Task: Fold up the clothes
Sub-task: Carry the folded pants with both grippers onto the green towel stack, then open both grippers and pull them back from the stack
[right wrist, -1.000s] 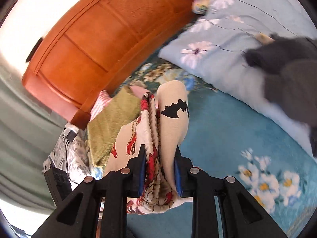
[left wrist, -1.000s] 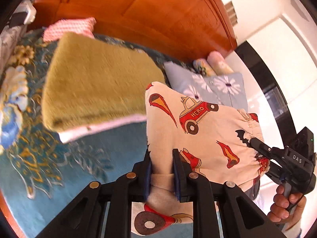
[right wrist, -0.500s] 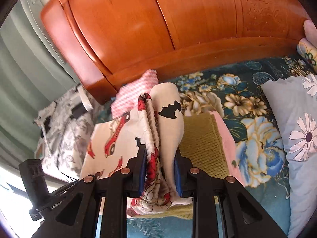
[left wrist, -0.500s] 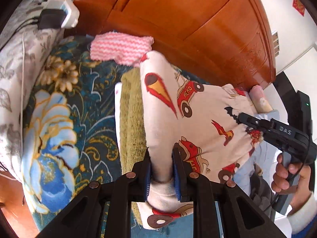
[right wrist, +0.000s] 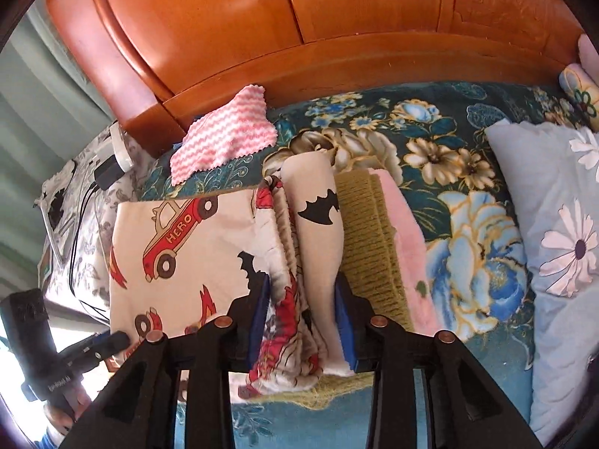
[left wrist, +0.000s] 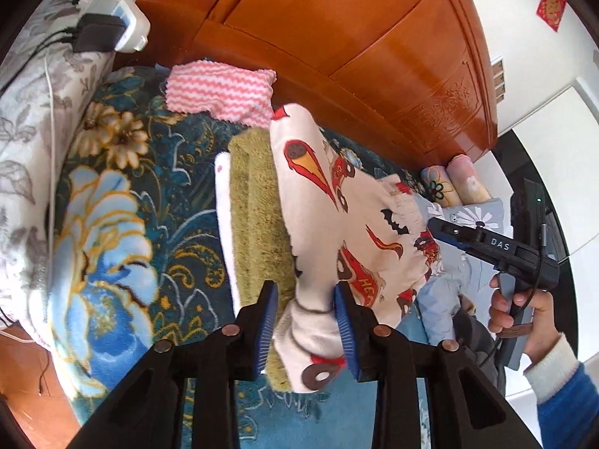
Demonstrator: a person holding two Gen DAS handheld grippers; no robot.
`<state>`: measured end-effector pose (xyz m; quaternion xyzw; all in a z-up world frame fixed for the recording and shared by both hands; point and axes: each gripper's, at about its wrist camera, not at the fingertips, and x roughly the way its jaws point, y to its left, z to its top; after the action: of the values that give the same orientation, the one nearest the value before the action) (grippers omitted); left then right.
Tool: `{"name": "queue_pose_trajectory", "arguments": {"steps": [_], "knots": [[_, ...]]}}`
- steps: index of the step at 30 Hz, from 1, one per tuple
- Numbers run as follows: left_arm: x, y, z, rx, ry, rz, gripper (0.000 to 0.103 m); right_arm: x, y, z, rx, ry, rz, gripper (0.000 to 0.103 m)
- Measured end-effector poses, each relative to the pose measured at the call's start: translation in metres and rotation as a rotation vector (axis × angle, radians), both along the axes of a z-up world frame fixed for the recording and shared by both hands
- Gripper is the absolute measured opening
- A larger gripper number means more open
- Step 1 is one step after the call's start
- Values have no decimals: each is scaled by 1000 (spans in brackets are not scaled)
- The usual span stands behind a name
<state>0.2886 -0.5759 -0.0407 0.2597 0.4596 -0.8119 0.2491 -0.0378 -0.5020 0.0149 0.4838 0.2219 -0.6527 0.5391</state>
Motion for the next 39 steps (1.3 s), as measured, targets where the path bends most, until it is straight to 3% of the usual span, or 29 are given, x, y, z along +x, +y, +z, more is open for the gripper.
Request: {"name": "queue_pose_trajectory", "arguments": {"steps": [4, 8, 11, 14, 19, 22, 25, 28, 34, 36, 38, 39], "knots": [[-11, 2, 27, -129, -34, -22, 37, -5, 19, 24, -69, 52, -56, 40], [-37, 12, 37, -192, -29, -75, 38, 30, 26, 28, -121, 62, 19, 40], [-54, 17, 20, -180, -94, -108, 38, 62, 27, 14, -108, 106, 90, 40], [-65, 20, 10, -197, -180, -113, 39, 66, 33, 4, -111, 105, 54, 40], [-55, 39, 29, -181, -142, -82, 40, 74, 45, -10, -130, 96, -6, 39], [-51, 63, 26, -178, -188, -77, 42, 90, 72, -12, -176, 50, -43, 40], [-45, 90, 10, -139, -234, -76, 47, 107, 98, -27, -157, 23, -81, 40], [-39, 109, -10, -60, -285, -54, 51, 121, 119, -41, -91, 56, -114, 40], [-18, 140, -34, -16, -334, 53, 82, 134, 153, -56, -3, 73, -179, 47], [-13, 147, -34, -16, -329, 76, 93, 140, 163, -56, -6, 99, -176, 54], [-10, 153, -29, -62, -341, 107, 103, 145, 173, -54, -17, 114, -178, 68], [-9, 152, -28, -58, -332, 110, 103, 146, 177, -53, -28, 111, -188, 69]]}}
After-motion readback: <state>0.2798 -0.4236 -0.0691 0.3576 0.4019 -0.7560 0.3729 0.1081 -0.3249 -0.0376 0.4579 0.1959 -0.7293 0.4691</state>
